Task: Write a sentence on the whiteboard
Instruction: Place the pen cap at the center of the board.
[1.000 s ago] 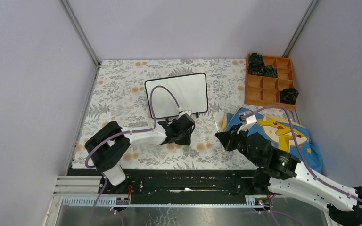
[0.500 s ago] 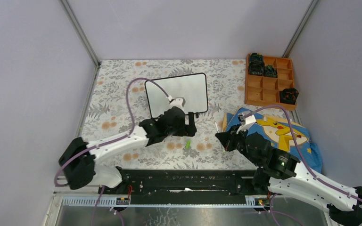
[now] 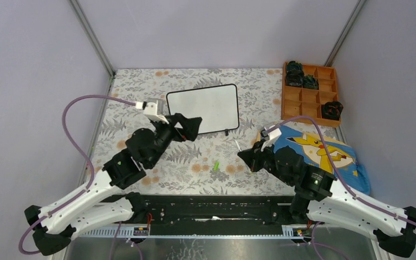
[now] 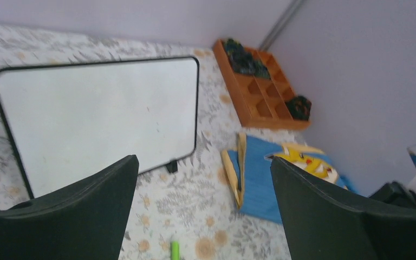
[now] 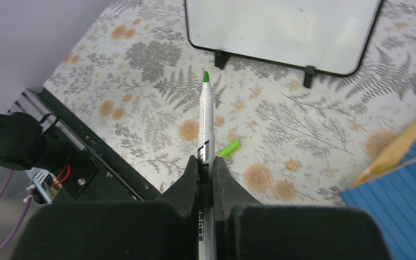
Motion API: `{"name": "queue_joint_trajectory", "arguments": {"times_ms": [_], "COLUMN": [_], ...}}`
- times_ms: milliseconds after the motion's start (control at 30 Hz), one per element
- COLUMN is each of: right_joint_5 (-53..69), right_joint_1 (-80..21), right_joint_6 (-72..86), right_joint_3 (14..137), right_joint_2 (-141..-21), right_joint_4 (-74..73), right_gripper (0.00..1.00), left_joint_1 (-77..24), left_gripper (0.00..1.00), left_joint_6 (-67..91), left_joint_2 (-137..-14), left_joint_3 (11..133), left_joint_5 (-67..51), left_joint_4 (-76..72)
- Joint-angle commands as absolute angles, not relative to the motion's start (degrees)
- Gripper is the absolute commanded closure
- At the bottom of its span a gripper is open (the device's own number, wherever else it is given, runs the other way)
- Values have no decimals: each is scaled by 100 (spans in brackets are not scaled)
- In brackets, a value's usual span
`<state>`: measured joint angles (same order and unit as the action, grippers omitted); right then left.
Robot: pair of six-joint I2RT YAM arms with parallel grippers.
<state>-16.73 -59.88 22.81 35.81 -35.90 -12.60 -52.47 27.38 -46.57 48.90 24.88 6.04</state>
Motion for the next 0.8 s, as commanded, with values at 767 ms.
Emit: {"name": "queue_joint_trajectory", "arguments": {"times_ms": [767], "right_joint_5": [899], "right_joint_1": [-5964], "right_joint_6": [1845], "right_joint_3": [4555], "right_joint_2": [-5124], "right_joint_4": [1354], "right_gripper": [100], "left_joint_1": [-5236], "left_gripper": [1], "left_joint_6": [3651], "left_joint_2": [-2772], "left_joint_3": [3093], "left_joint_5": [-577], "left_joint_4": [-1401]}}
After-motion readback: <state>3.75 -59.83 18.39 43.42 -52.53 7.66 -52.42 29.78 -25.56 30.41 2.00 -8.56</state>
